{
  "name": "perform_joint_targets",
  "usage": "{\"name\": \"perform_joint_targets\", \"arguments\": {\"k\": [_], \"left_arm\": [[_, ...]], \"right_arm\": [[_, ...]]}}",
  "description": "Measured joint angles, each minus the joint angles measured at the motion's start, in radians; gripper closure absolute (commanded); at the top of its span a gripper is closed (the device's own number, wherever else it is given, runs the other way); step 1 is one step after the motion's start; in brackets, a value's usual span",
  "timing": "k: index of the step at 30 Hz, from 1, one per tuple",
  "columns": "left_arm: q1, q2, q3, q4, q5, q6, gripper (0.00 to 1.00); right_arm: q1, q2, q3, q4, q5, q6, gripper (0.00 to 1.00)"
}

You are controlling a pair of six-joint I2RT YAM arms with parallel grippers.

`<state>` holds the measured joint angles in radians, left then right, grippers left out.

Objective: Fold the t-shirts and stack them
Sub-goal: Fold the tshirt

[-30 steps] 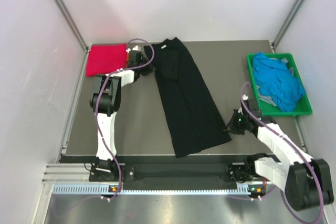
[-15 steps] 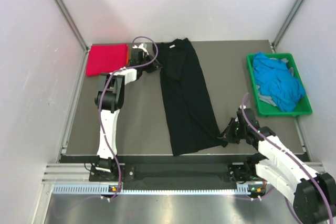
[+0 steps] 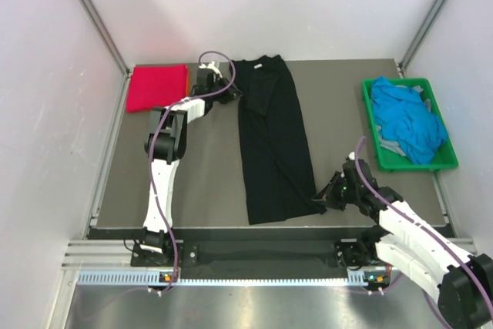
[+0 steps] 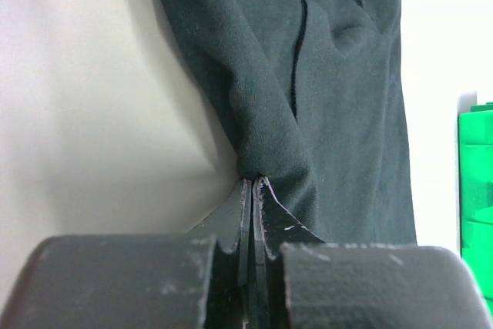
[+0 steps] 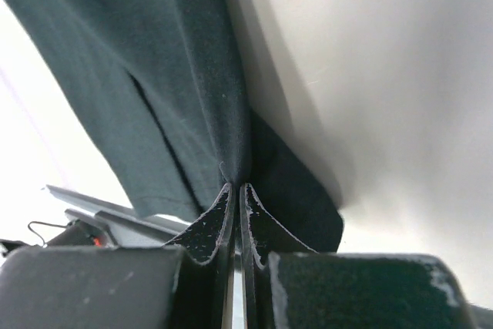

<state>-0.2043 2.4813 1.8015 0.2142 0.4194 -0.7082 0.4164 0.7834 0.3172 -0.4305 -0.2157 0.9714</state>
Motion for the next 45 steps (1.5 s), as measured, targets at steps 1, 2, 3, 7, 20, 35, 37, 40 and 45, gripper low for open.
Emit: {"name": "perform_joint_targets", "arguments": {"k": [1,2,3,7,20,35,37,40,45], "left_arm": [[0.000,0.002,0.006,-0.008,-0.001,0.000,1.00],[0.000,0.007,0.019,-0.019,0.000,0.001,1.00],[0.000,0.014,0.033,-0.026,0.000,0.001,1.00],[-0.001,0.043,0.116,-0.108,0.006,0.017,0.87],[-0.003,-0.275,-0.113,-0.401,-0.119,0.241,0.69],[-0.434,-1.082,-1.006,-0.539,-0.301,0.097,0.66],[-0.482,-1.157,-1.085,-0.537,-0.323,0.026,0.64],[-0.543,-1.225,-1.156,-0.524,-0.361,-0.060,0.64],[-0.672,-1.237,-1.220,-0.498,-0.425,-0.184,0.64]], "right_arm": [[0.012,0.000,0.002,0.002,0.001,0.010,1.00],[0.025,0.000,0.005,0.004,0.002,0.021,1.00],[0.037,0.000,0.007,0.010,0.002,0.030,1.00],[0.089,0.002,0.019,0.028,0.017,0.067,0.98],[0.105,0.058,0.079,-0.051,0.198,0.013,0.84],[0.104,0.061,0.174,-0.115,0.268,-0.111,0.68],[0.104,0.045,0.177,-0.116,0.268,-0.120,0.68],[0.104,0.035,0.177,-0.117,0.266,-0.132,0.68],[0.104,0.014,0.177,-0.137,0.262,-0.139,0.67]]}}
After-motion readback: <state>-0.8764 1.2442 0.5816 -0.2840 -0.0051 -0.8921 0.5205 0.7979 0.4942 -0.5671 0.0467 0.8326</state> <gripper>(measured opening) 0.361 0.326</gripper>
